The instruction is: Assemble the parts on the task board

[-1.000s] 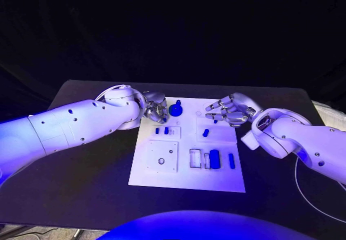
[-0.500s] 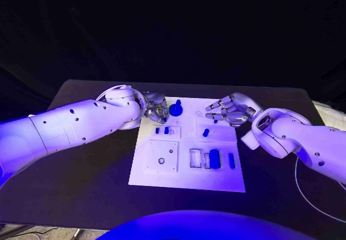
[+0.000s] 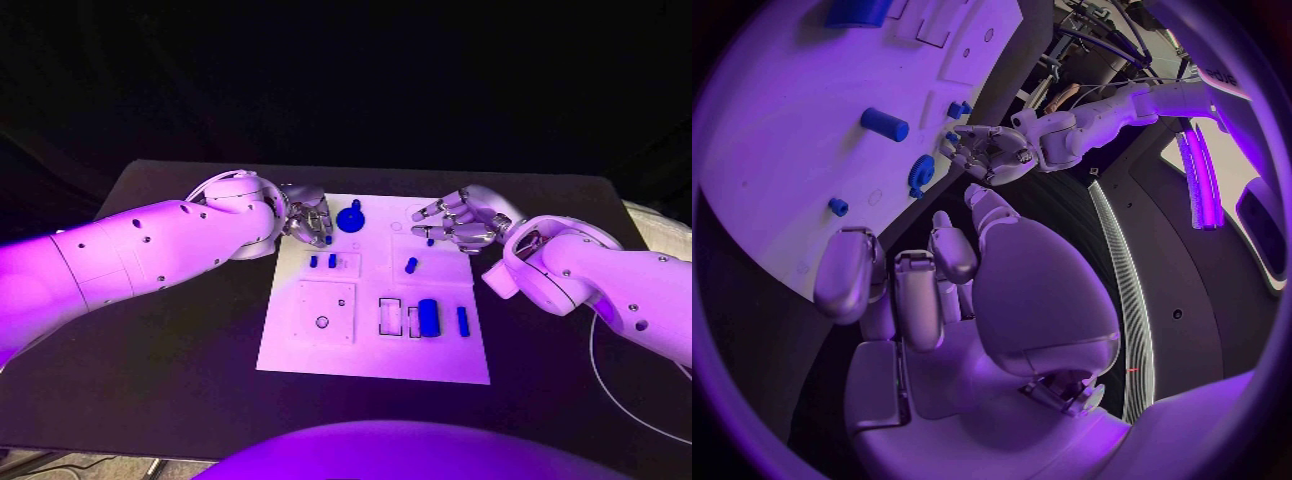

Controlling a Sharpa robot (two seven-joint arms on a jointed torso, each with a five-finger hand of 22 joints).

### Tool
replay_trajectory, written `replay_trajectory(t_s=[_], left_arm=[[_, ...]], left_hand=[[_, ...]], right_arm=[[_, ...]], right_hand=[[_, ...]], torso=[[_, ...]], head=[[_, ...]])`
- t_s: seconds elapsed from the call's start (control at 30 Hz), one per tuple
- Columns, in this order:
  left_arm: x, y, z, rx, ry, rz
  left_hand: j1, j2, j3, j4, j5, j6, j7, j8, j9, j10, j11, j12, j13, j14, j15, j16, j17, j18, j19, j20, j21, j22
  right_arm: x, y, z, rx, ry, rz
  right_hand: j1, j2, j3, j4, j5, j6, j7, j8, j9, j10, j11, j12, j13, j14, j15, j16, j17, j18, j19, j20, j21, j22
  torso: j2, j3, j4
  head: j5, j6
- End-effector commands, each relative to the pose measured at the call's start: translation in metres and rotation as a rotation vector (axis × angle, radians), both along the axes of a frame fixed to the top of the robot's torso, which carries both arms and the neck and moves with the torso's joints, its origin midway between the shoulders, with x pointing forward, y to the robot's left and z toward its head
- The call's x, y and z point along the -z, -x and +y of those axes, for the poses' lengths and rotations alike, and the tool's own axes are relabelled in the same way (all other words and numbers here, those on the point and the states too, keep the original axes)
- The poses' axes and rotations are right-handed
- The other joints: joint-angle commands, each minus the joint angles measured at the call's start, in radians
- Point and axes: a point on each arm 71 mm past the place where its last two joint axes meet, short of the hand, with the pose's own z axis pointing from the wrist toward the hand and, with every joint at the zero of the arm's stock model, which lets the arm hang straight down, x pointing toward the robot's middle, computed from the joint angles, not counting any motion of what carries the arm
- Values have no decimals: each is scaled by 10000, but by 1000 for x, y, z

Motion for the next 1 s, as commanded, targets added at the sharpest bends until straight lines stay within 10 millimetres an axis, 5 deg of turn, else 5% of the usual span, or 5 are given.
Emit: replay_trajectory(t_s=[0.03, 0.2, 0.33, 0.7, 1.0], left_arm=[[-2, 1, 4, -215, 249, 97], [-11, 1, 17, -741, 1154, 573], [-25, -1, 33, -1408, 2540, 931], [-45, 7, 63, -4983, 12233, 2887], [-38, 20, 68, -5856, 14499, 3522]], left_hand=[[-120, -62, -99, 18, -52, -119, -4, -13, 10, -216, 28, -62, -43, 135, 78, -54, -28, -158, 119, 104, -180, -84], [-193, -108, -237, 61, -60, -113, -12, 21, 29, -386, 34, -46, -82, 118, 84, -76, -96, -115, 60, 117, -409, -217], [-273, -122, -393, 125, -59, -157, -12, 13, 27, -491, 38, -27, -103, 110, 90, -75, -113, -74, 1, 128, -632, -347], [-64, 646, -344, 263, 22, 862, 4, 544, 150, 198, -39, 785, 171, -818, 62, -1275, -2218, 451, -1055, 146, -3706, -2179], [-277, 659, -783, 351, 29, 760, 49, 552, 78, -139, 7, 1167, 345, -1502, 131, -1912, -3361, 687, -1761, 203, -5420, -3213]], right_arm=[[-2, -1, -3, 289, -107, -379], [-4, -2, -6, 206, 339, -895], [-7, -3, -9, -89, 1277, -1450], [-16, -10, -9, -794, 6322, -2959], [-14, -13, 2, -801, 7871, -3251]], right_hand=[[92, 48, 127, 21, 122, 71, 10, 50, 13, -1227, -14, -2060, -1500, 461, -22, -396, 154, 200, -132, 0, -162, -230], [539, -60, 845, 17, 145, 27, 109, 68, 6, -3039, 114, -5921, -4626, -161, 41, -2072, -1940, 210, -177, 55, -280, -358], [797, -468, 1555, -34, -539, 261, 241, 143, 29, -2599, 284, -8325, -7377, 75, 175, -2372, -2237, 158, 91, 208, -64, 3], [1087, -809, 2229, -347, -1334, 830, -141, 95, 39, -2097, 178, -9698, -9478, 178, 153, -2592, -2509, 101, 243, 218, 104, 268], [1053, -952, 2469, -253, -1958, 766, -232, -96, -22, -2232, 109, -10049, -10322, 220, 95, -2732, -2693, 121, 210, 157, 1, 127]], torso=[[-6, 1, -7], [-2, 3, -6], [-8, 16, -14], [9, -9, 30], [-8, -22, 17]], head=[[-38, 24], [-26, 82], [-62, 110], [-295, 282], [-442, 362]])
